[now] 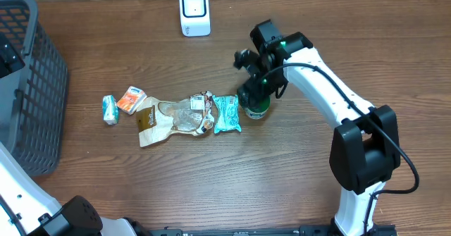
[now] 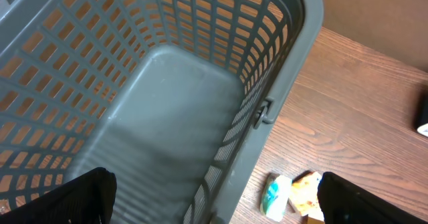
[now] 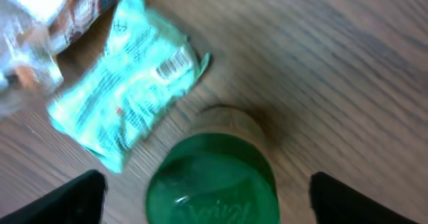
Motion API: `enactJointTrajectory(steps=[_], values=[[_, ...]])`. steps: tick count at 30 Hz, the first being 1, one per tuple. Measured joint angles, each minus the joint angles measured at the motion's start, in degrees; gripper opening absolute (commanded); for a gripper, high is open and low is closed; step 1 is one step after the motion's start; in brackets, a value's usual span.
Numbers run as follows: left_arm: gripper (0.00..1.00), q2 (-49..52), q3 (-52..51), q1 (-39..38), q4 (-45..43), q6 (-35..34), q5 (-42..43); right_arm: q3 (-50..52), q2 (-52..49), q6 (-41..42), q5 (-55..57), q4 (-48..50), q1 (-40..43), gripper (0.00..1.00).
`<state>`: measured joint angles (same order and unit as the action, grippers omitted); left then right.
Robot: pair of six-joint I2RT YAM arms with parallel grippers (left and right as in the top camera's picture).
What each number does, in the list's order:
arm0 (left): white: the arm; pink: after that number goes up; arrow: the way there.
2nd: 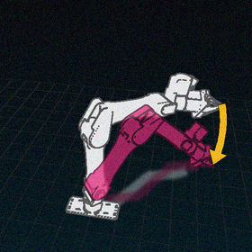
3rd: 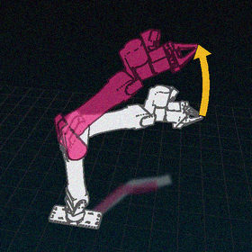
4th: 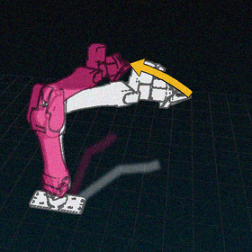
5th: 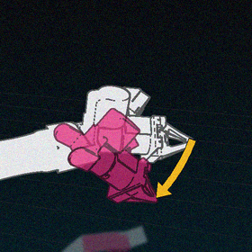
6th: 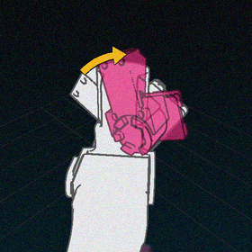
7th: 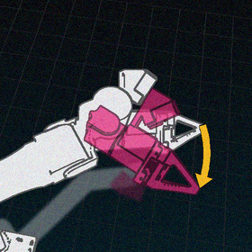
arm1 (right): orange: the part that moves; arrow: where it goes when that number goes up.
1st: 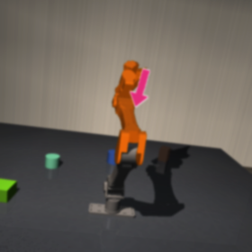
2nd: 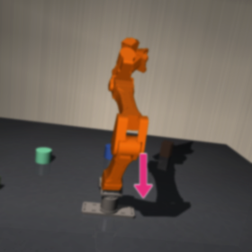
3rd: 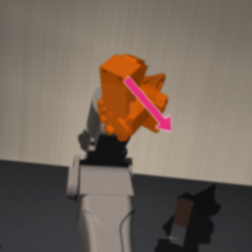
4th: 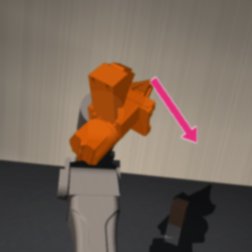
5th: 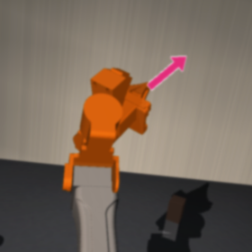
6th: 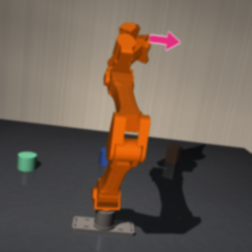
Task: Scan the item barcode
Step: 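Lower the right gripper and grasp the green-capped jar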
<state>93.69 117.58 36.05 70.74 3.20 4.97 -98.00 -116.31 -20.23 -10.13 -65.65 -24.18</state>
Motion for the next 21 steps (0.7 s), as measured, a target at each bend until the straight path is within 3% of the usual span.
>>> enactJointTrajectory(steps=[8,12,21], values=[[1.0,0.0,0.0,0.0,0.0,0.0,0.0,-0.66,0.0,16.74,-2.01,-2.43,-0.02,1.0],[1.0,0.0,0.0,0.0,0.0,0.02,0.0,1.99,0.0,19.78,-1.77,-2.25,-0.02,0.9],[1.0,0.0,0.0,0.0,0.0,0.02,0.0,3.15,0.0,23.96,3.08,-1.6,-0.33,0.85]])
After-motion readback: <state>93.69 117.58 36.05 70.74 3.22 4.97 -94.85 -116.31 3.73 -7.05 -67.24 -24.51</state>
